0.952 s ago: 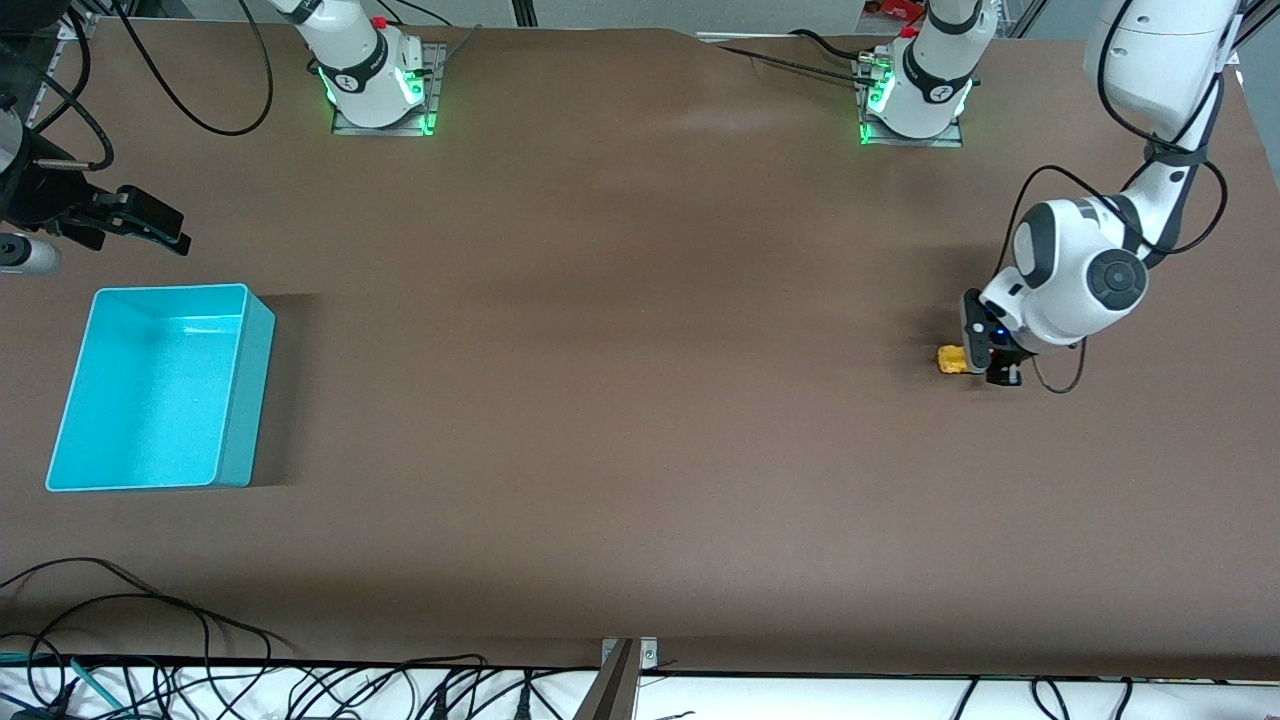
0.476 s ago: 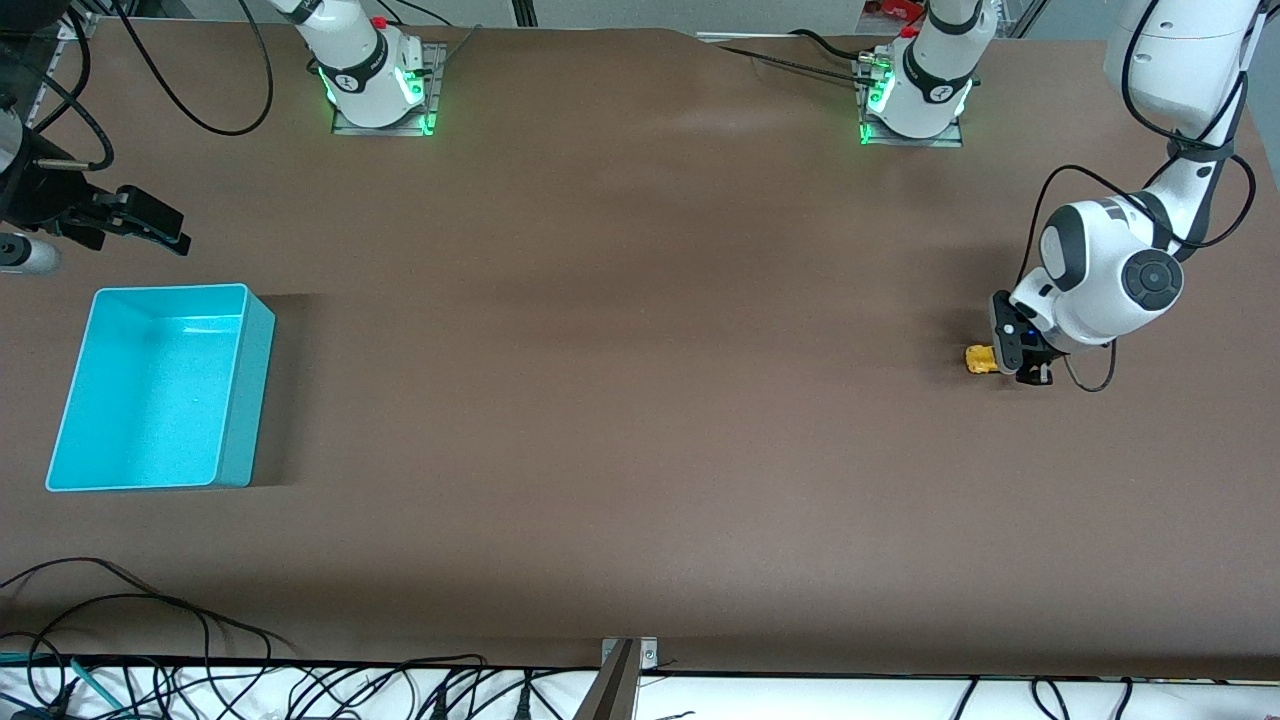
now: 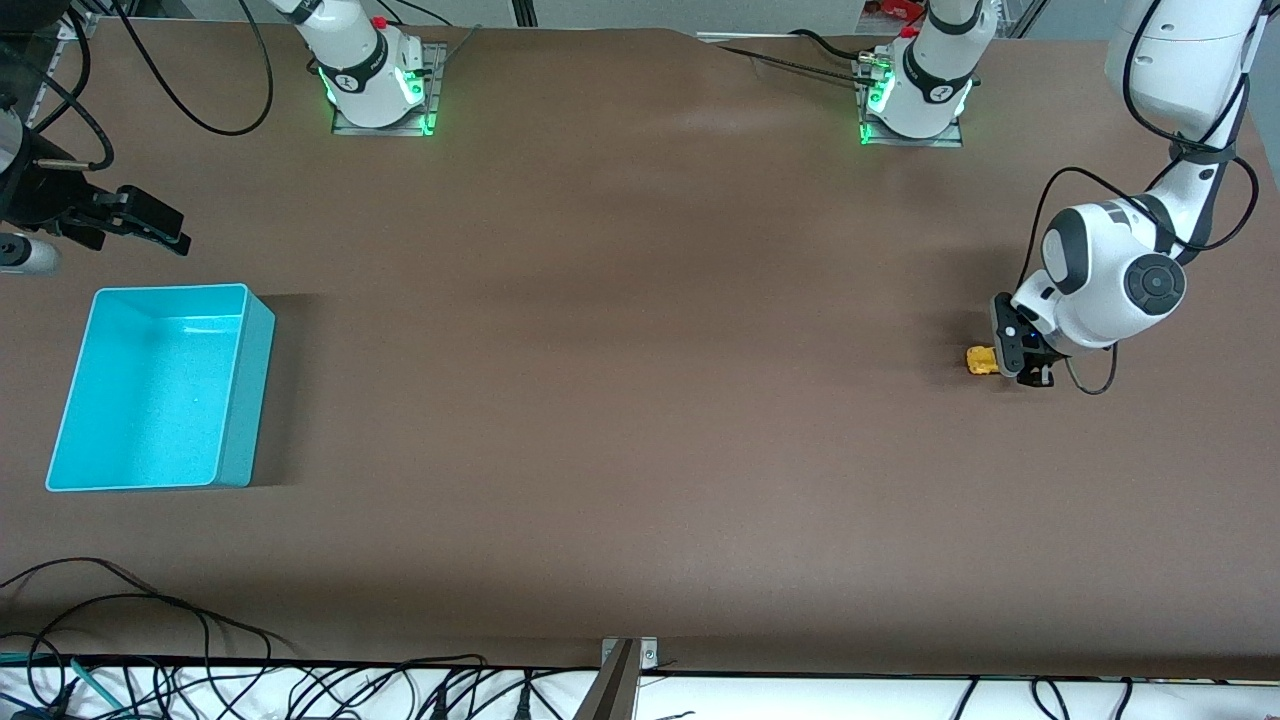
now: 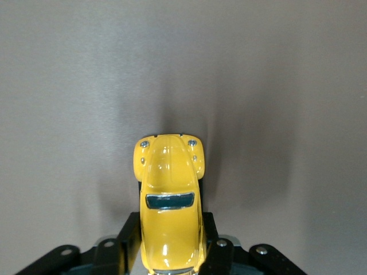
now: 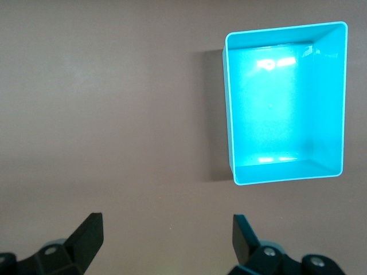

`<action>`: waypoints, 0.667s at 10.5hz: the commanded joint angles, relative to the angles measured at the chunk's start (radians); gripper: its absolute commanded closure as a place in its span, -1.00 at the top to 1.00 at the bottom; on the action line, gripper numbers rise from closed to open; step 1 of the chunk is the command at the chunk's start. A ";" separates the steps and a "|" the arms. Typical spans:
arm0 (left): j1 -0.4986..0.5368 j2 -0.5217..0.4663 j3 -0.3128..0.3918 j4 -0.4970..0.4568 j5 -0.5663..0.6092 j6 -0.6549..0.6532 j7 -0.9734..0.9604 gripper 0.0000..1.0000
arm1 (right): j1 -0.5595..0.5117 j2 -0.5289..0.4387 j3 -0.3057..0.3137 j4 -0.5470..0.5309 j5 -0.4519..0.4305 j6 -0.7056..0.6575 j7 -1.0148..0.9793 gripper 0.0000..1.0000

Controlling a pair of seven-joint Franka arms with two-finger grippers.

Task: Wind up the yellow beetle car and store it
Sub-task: 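Carry the car with the left gripper toward the table's middle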

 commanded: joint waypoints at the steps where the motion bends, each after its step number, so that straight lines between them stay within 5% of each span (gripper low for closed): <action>1: -0.008 0.017 0.002 0.072 -0.022 -0.069 0.029 0.99 | -0.001 0.008 0.000 0.024 0.016 -0.008 0.007 1.00; 7: -0.014 0.010 0.004 0.095 -0.080 -0.144 0.029 1.00 | -0.001 0.008 0.000 0.024 0.016 -0.008 0.007 1.00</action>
